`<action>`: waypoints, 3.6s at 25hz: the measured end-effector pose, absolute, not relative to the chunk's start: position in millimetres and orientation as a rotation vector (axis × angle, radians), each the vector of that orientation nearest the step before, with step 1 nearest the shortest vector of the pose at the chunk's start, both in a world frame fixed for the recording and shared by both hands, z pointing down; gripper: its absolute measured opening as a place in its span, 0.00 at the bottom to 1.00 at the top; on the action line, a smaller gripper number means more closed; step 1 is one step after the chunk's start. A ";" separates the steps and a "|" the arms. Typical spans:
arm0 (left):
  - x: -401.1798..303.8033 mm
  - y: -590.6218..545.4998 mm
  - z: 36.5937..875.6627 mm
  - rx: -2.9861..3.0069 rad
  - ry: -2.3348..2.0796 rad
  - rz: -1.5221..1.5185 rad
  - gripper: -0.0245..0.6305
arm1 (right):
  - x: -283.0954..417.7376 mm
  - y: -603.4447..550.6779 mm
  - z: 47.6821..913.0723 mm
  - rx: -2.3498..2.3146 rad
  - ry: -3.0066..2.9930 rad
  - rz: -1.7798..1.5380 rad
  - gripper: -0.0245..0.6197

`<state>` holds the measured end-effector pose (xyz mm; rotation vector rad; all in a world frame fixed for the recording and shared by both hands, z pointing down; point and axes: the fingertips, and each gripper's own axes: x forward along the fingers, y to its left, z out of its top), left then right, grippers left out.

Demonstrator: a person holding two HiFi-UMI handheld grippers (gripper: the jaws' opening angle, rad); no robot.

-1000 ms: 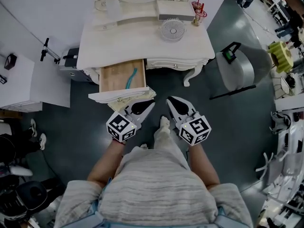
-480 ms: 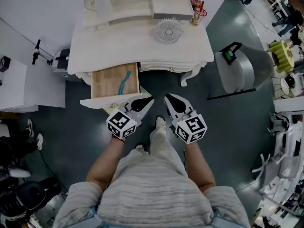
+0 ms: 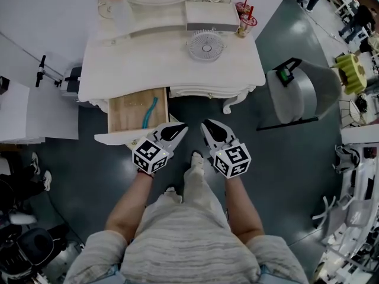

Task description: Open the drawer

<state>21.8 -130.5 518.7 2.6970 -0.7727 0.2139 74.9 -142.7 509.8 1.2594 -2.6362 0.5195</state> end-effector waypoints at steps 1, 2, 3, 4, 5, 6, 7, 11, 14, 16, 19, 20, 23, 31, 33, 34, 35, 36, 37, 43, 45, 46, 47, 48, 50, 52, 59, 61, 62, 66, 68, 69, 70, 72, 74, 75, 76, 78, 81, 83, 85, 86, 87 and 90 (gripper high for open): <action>22.6 -133.1 521.9 2.691 -0.774 0.222 0.06 | 75.1 -145.9 513.8 1.255 -2.631 0.519 0.05; 23.1 -135.3 524.8 2.685 -0.776 0.229 0.06 | 75.4 -149.2 517.9 1.253 -2.625 0.520 0.05; 23.5 -137.2 527.6 2.677 -0.779 0.235 0.06 | 75.8 -152.3 522.0 1.252 -2.618 0.523 0.05; 23.8 -138.7 530.0 2.669 -0.783 0.237 0.06 | 76.4 -155.1 526.3 1.251 -2.610 0.527 0.05; 23.8 -139.9 532.1 2.663 -0.786 0.238 0.06 | 76.8 -157.7 530.5 1.249 -2.603 0.530 0.05; 23.7 -140.8 533.9 2.658 -0.788 0.239 0.06 | 77.1 -160.4 534.6 1.245 -2.596 0.533 0.05; 23.5 -141.6 535.3 2.655 -0.789 0.241 0.06 | 77.1 -163.0 538.2 1.239 -2.591 0.537 0.05; 22.7 -142.9 539.8 2.644 -0.792 0.243 0.06 | 77.5 -171.9 547.5 1.213 -2.584 0.564 0.14; 21.7 -144.0 541.9 2.639 -0.795 0.239 0.06 | 79.2 -178.8 553.1 1.217 -2.573 0.568 0.16; 20.8 -146.0 543.3 2.636 -0.800 0.237 0.06 | 80.4 -183.6 558.4 1.219 -2.563 0.569 0.17; 19.5 -148.5 546.5 2.628 -0.806 0.235 0.06 | 83.2 -189.2 569.4 1.225 -2.540 0.577 0.19; 19.4 -149.3 547.3 2.626 -0.807 0.234 0.06 | 84.7 -191.0 573.0 1.228 -2.531 0.581 0.19; 19.0 -153.2 549.3 2.620 -0.811 0.231 0.06 | 89.9 -198.0 582.3 1.245 -2.504 0.591 0.20; 22.0 -166.2 557.1 2.606 -0.816 0.227 0.06 | 105.6 -222.7 603.1 1.311 -2.433 0.607 0.21; 23.5 -170.2 560.5 2.600 -0.818 0.227 0.06 | 108.9 -229.2 610.6 1.321 -2.413 0.610 0.21; 24.4 -171.8 562.3 2.597 -0.817 0.229 0.06 | 110.5 -232.1 615.0 1.325 -2.403 0.614 0.21; 25.5 -173.0 563.9 2.595 -0.816 0.231 0.06 | 112.1 -234.6 619.7 1.330 -2.394 0.620 0.21; 26.7 -173.7 565.4 2.593 -0.814 0.234 0.06 | 114.0 -236.9 624.4 1.335 -2.383 0.626 0.21; 27.8 -174.4 566.5 2.592 -0.813 0.236 0.06 | 116.1 -239.2 629.1 1.340 -2.371 0.632 0.22; 29.9 -179.4 570.7 2.580 -0.815 0.241 0.06 | 127.7 -251.8 660.6 1.330 -2.287 0.643 0.22; 29.2 -180.7 573.8 2.573 -0.818 0.245 0.06 | 130.8 -255.9 671.5 1.324 -2.263 0.653 0.22; 28.9 -181.7 575.2 2.569 -0.818 0.245 0.06 | 132.2 -258.5 676.5 1.326 -2.252 0.663 0.22; 28.8 -182.9 576.3 2.566 -0.818 0.246 0.06 | 133.6 -261.6 681.1 1.329 -2.242 0.673 0.22; 29.0 -184.0 577.3 2.563 -0.818 0.246 0.06 | 134.8 -264.8 685.4 1.334 -2.231 0.682 0.22; 29.3 -185.2 579.5 2.557 -0.816 0.245 0.06 | 136.9 -270.3 694.1 1.341 -2.207 0.696 0.23; 29.2 -186.0 581.8 2.552 -0.815 0.245 0.06 | 138.7 -275.0 702.4 1.351 -2.181 0.709 0.23; 32.2 -190.3 584.8 2.547 -0.815 0.240 0.06 | 145.2 -290.7 724.6 1.396 -2.110 0.757 0.24; 33.0 -192.2 586.6 2.545 -0.814 0.240 0.06 | 146.0 -295.1 731.3 1.401 -2.090 0.766 0.24; 33.1 -193.4 587.9 2.543 -0.815 0.239 0.06 | 146.3 -297.5 734.8 1.404 -2.081 0.769 0.24; 34.3 -197.1 591.5 2.535 -0.818 0.235 0.06 | 148.3 -305.7 747.3 1.409 -2.044 0.782 0.25; 35.0 -197.4 591.6 2.534 -0.820 0.231 0.06 | 149.2 -307.9 753.0 1.406 -2.027 0.796 0.25; 35.0 -197.7 591.5 2.534 -0.821 0.230 0.06 | 149.2 -308.9 755.8 1.402 -2.019 0.802 0.25; 34.9 -198.2 591.5 2.533 -0.823 0.229 0.06 | 149.0 -309.9 758.5 1.397 -2.010 0.806 0.25; 34.8 -199.3 591.8 2.531 -0.826 0.229 0.06 | 148.4 -312.3 762.8 1.390 -1.996 0.807 0.25; 35.0 -199.7 592.4 2.529 -0.828 0.228 0.06 | 148.7 -314.1 765.4 1.393 -1.985 0.801 0.25; 35.1 -199.5 592.8 2.527 -0.829 0.227 0.06 | 149.2 -314.6 766.1 1.396 -1.980 0.800 0.25; 35.3 -199.1 593.2 2.526 -0.830 0.228 0.06 | 149.9 -314.9 766.5 1.399 -1.977 0.800 0.25; 35.8 -198.2 593.5 2.524 -0.831 0.228 0.06 | 151.7 -315.4 767.0 1.396 -1.971 0.798 0.24; 35.9 -196.6 594.0 2.520 -0.831 0.227 0.06 | 151.7 -315.9 766.9 1.382 -1.967 0.787 0.23; 36.0 -195.0 594.9 2.519 -0.830 0.229 0.06 | 151.1 -315.7 767.5 1.383 -1.961 0.783 0.23; 36.5 -194.1 594.8 2.519 -0.828 0.229 0.06 | 151.5 -315.6 767.8 1.384 -1.948 0.781 0.23; 36.6 -194.0 594.5 2.519 -0.827 0.229 0.06 | 151.6 -315.6 767.7 1.382 -1.942 0.781 0.23; 36.6 -194.0 594.3 2.519 -0.827 0.228 0.06 | 151.6 -315.7 767.7 1.379 -1.939 0.782 0.23; 37.0 -193.8 594.2 2.521 -0.829 0.228 0.06 | 151.8 -315.7 768.2 1.371 -1.940 0.785 0.23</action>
